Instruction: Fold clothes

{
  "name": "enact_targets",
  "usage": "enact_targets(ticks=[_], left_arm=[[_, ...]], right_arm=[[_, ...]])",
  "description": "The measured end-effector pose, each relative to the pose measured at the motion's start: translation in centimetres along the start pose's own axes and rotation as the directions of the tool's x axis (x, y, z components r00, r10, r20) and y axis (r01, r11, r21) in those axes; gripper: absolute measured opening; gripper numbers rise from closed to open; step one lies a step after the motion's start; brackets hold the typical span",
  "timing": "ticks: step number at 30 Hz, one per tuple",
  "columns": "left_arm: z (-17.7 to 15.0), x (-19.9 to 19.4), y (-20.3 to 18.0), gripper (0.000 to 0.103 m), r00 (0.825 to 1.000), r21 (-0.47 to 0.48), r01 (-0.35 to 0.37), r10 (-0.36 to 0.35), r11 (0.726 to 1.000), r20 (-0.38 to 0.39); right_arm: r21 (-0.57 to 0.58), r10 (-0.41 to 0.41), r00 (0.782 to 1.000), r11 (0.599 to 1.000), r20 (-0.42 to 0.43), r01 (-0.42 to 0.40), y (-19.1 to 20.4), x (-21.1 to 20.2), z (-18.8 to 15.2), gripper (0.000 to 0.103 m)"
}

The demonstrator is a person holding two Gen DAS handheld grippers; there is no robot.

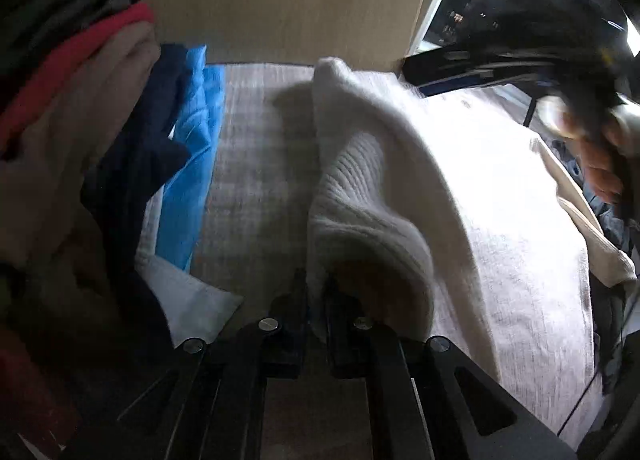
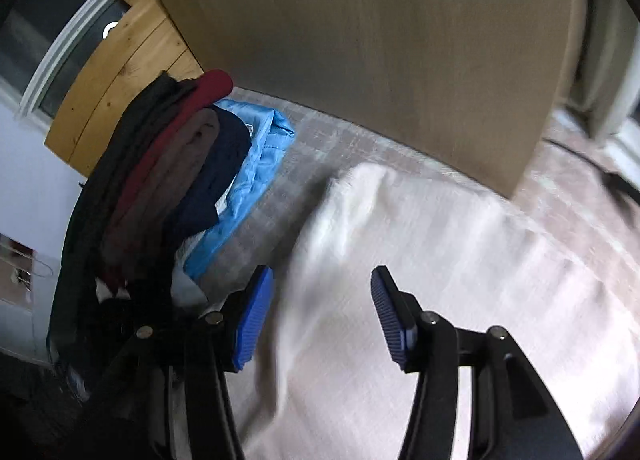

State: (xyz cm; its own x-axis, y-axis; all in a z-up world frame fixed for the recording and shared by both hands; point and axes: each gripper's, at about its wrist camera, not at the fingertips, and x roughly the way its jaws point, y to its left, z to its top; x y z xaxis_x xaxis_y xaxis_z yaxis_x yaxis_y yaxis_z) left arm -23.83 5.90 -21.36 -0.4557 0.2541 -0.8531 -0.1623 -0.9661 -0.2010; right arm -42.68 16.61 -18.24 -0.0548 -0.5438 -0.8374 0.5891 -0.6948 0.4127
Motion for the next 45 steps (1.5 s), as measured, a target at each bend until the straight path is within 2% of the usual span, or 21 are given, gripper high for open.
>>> enact_targets(ticks=[2, 3, 4, 5, 6, 7, 9, 11, 14, 15, 18, 21, 24, 28, 30, 32, 35, 37, 41, 44, 45], left_arm=[[0.1, 0.1, 0.3, 0.007, 1.000, -0.012, 0.009, -0.009, 1.000, -0.009], [0.1, 0.2, 0.3, 0.007, 1.000, -0.012, 0.008, -0.008, 1.000, -0.010], [0.1, 0.3, 0.4, 0.007, 1.000, -0.012, 0.007, -0.007, 1.000, -0.012], [0.1, 0.3, 0.5, 0.007, 1.000, -0.016, 0.014, -0.014, 1.000, -0.007], [0.1, 0.3, 0.5, 0.008, 1.000, -0.017, 0.015, -0.015, 1.000, -0.007], [0.1, 0.2, 0.5, 0.008, 1.000, -0.017, 0.015, -0.016, 1.000, -0.008], [0.1, 0.3, 0.5, 0.008, 1.000, -0.018, 0.020, -0.020, 1.000, -0.009], [0.2, 0.3, 0.4, 0.008, 1.000, -0.012, 0.023, -0.024, 1.000, -0.013], [0.3, 0.3, 0.4, 0.010, 1.000, -0.002, 0.021, -0.021, 1.000, -0.018], [0.2, 0.3, 0.3, 0.010, 1.000, 0.000, 0.018, -0.018, 1.000, -0.021], [0.0, -0.4, 0.1, 0.013, 1.000, 0.020, -0.004, 0.004, 1.000, -0.030], [-0.8, -2.4, 0.4, 0.013, 0.999, 0.028, -0.046, 0.046, 0.999, -0.011], [-2.2, -5.2, 1.2, 0.011, 0.998, 0.004, -0.063, 0.063, 0.998, -0.002], [-5.8, -9.9, 1.5, 0.010, 1.000, -0.021, -0.008, 0.009, 1.000, 0.018], [-8.0, -12.2, 1.0, 0.010, 1.000, -0.028, 0.030, -0.030, 0.999, 0.006], [-10.3, -13.7, 0.6, 0.011, 0.997, -0.042, 0.072, -0.073, 0.997, -0.018], [-14.6, -15.3, -1.1, 0.014, 0.991, -0.052, 0.110, -0.113, 0.993, -0.073], [-16.2, -15.2, -2.3, 0.017, 0.987, -0.054, 0.109, -0.114, 0.993, -0.114], [-20.8, -14.2, -5.6, 0.017, 0.965, -0.097, 0.186, -0.200, 0.978, -0.169], [-22.0, -12.8, -7.9, 0.017, 0.959, -0.064, 0.191, -0.200, 0.980, -0.199], [-22.3, -12.3, -8.5, 0.017, 0.962, -0.041, 0.169, -0.174, 0.985, -0.212]], right_arm=[[-0.020, 0.016, 1.000, 1.000, -0.020, -0.016, 0.5, 1.7, 0.5, 0.050], [-0.061, -0.011, 1.000, 0.998, -0.030, 0.009, 1.0, 2.4, 0.5, 0.039], [-0.103, -0.052, 0.998, 0.994, -0.035, 0.048, 1.4, 3.0, 0.5, 0.028], [-0.154, -0.194, 0.981, 0.969, -0.007, 0.191, 1.5, 3.1, 0.5, 0.018], [-0.193, -0.316, 0.948, 0.930, 0.023, 0.314, 1.6, 3.2, 0.6, 0.020], [-0.176, -0.321, 0.947, 0.931, 0.024, 0.320, 1.1, 3.0, 0.6, 0.020], [-0.109, -0.269, 0.963, 0.956, 0.032, 0.271, 0.4, 1.7, 0.3, 0.020], [-0.139, -0.267, 0.962, 0.952, 0.059, 0.273, 1.5, 0.7, -0.3, 0.020], [-0.207, -0.176, 0.983, 0.961, 0.045, 0.182, 3.7, 0.8, -1.6, 0.036], [-0.233, -0.174, 0.984, 0.957, 0.024, 0.175, 4.0, 1.4, -1.9, 0.037], [-0.256, -0.377, 0.925, 0.899, -0.043, 0.355, 2.8, 3.5, -2.5, 0.037], [-0.137, -0.295, 0.955, 0.947, -0.021, 0.289, 1.5, 0.5, -3.3, 0.038], [-0.096, -0.272, 0.962, 0.957, 0.025, 0.273, 2.0, -3.4, -5.4, 0.038], [-0.055, -0.163, 0.985, 0.985, 0.052, 0.166, 3.8, -7.6, -10.3, 0.040], [-0.050, -0.104, 0.994, 0.993, 0.042, 0.106, 5.1, -8.8, -13.9, 0.045], [-0.049, -0.067, 0.998, 0.997, 0.012, 0.068, 6.0, -8.6, -16.3, 0.046], [-0.060, -0.073, 0.997, 0.996, -0.030, 0.071, 7.6, -6.5, -18.7, 0.047], [-0.042, -0.077, 0.994, 0.996, -0.075, 0.074, 8.1, -4.6, -19.7, 0.047], [-0.046, -0.074, 0.988, 0.997, -0.132, 0.068, 9.5, -1.6, -21.8, 0.047], [-0.053, -0.086, 0.986, 0.995, -0.146, 0.079, 10.1, -0.6, -22.8, 0.047], [-0.055, -0.092, 0.985, 0.995, -0.147, 0.084, 10.2, -0.4, -23.0, 0.047]])
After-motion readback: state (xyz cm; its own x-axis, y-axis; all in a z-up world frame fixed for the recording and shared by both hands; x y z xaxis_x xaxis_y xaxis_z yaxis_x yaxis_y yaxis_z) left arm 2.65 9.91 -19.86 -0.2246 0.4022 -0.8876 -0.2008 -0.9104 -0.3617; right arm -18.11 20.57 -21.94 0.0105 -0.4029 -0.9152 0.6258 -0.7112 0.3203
